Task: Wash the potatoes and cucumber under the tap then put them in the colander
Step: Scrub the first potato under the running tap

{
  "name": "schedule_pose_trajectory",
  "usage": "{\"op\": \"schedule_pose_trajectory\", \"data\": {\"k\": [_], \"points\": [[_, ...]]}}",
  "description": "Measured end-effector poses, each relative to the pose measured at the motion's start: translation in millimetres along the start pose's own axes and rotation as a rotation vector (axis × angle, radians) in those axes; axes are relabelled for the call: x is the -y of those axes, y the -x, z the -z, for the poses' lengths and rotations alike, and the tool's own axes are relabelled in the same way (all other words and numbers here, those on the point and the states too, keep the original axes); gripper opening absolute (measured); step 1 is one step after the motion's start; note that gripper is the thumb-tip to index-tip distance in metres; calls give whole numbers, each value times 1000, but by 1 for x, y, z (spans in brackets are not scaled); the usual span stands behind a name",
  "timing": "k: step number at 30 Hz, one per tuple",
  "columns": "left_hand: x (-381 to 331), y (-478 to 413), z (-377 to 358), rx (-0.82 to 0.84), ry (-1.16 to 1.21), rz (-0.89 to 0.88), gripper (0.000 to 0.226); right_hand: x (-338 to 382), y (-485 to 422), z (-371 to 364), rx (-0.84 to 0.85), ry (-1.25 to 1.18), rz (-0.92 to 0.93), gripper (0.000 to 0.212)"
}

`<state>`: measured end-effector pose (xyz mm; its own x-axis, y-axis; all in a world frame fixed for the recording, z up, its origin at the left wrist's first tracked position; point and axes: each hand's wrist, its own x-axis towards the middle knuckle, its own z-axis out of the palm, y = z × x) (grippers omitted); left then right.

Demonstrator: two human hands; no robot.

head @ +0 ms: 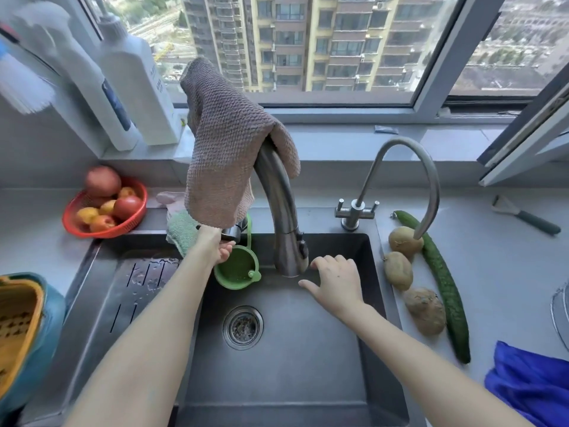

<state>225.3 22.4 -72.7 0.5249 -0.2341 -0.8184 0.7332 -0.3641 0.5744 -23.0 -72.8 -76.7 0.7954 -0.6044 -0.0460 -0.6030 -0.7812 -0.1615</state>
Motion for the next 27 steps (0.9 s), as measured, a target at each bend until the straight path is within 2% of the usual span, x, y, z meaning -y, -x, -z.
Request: {"op": "schedule_pose_trajectory", "data": {"k": [5,11,16,18,20,22,23,25,27], "points": [[7,-7,-4,-28,72,-58,28,2,-1,-2,19,-9,-29,47],[14,-13,-6,-76,115,-75,37,1,-1,-12,-53,-48,-35,44],[14,-11,-6,-60,94,-93,40,0,2,-8,13,-1,-54,46],[13,-6,-4,-57,63,-90,48,-4,5,-3,-34,-6,-71,43],[16,3,-6,-29,21,-71,56,-21,7,1,-160,54,-132,39],[27,21,-14,53,-53,-25,62,-45,8,10,-277,160,-296,38],[35,30,-19,104,-93,0,62,-56,8,16,-258,208,-391,39],[54,44,-30,179,-144,27,59,-78,7,25,-85,289,-554,44],[72,53,-39,207,-168,40,56,-95,4,21,78,328,-625,50]]}}
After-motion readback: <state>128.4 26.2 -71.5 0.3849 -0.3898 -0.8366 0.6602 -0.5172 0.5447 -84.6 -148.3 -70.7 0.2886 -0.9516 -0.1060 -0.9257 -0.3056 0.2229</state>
